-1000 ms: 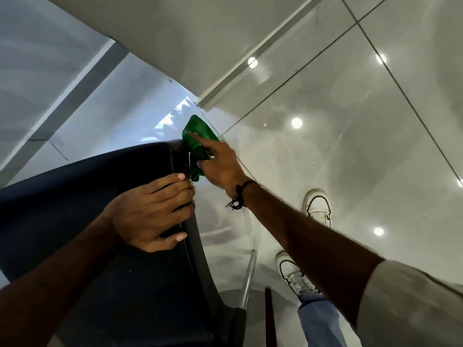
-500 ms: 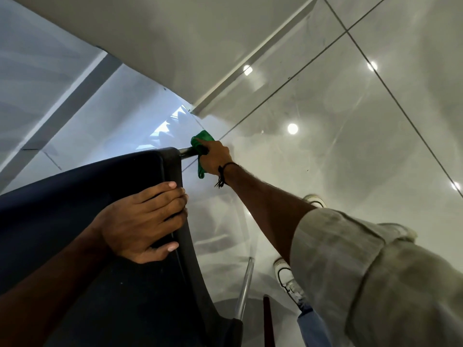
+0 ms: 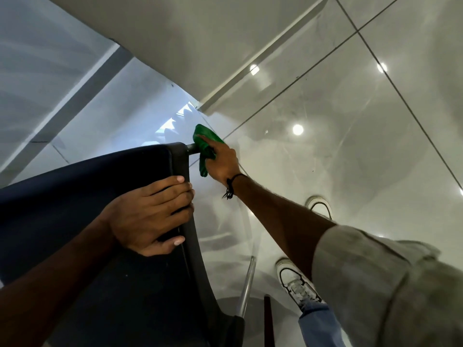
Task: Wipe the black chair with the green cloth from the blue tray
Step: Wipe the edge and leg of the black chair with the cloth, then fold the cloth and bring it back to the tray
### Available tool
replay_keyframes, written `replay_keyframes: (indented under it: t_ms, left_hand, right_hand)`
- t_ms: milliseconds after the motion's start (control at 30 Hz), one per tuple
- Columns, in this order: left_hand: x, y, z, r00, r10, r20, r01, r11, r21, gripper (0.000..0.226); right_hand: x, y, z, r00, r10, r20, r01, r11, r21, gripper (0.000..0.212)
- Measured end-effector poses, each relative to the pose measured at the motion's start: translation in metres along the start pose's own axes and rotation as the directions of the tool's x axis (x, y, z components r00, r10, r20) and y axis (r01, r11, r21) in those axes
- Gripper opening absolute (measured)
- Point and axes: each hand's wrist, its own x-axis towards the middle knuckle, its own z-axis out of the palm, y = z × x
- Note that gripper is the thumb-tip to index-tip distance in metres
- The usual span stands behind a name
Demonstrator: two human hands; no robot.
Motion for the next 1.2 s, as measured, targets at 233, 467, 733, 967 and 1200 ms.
replay_keyframes:
  t_ms: [233,467,733,967,1200]
  left_hand:
    - [0.0,-0.003,0.007,0.999,0.018,-0.033,-0.019,0.999,-0.027,0.055]
    - [-0.004,0.0,0.008,1.0,-0.018,-0.002,0.017,0.998,-0.058,0.054]
    - [0.003,0.026,-0.013,0.966,-0.245,0.086,0.246,0.969,-0.003,0.048]
    - [0.067,0.105,-0.089,0.585,-0.746,0.318,0.811,0.536,-0.233,0.049]
    - [0.121,0.214,-0.224,0.259,-0.582,0.771,-0.266,-0.81,-0.523,0.078]
  right_hand:
    - [0.033,0.005,0.004,0.99,0.139,-0.005,-0.139,0.99,0.003,0.067]
    - [-0.009,-0.021,-0.019,0.997,-0.061,0.056,0.059,0.998,0.031,0.065]
    - [-0.09,-0.025,-0.115,0.984,0.043,0.172,-0.09,0.959,0.271,0.05]
    - [-0.218,-0.049,-0.192,0.967,0.195,0.162,-0.22,0.963,0.156,0.042]
    - [-0.38,-0.097,-0.26,0.921,0.172,0.349,-0.311,0.865,0.394,0.058]
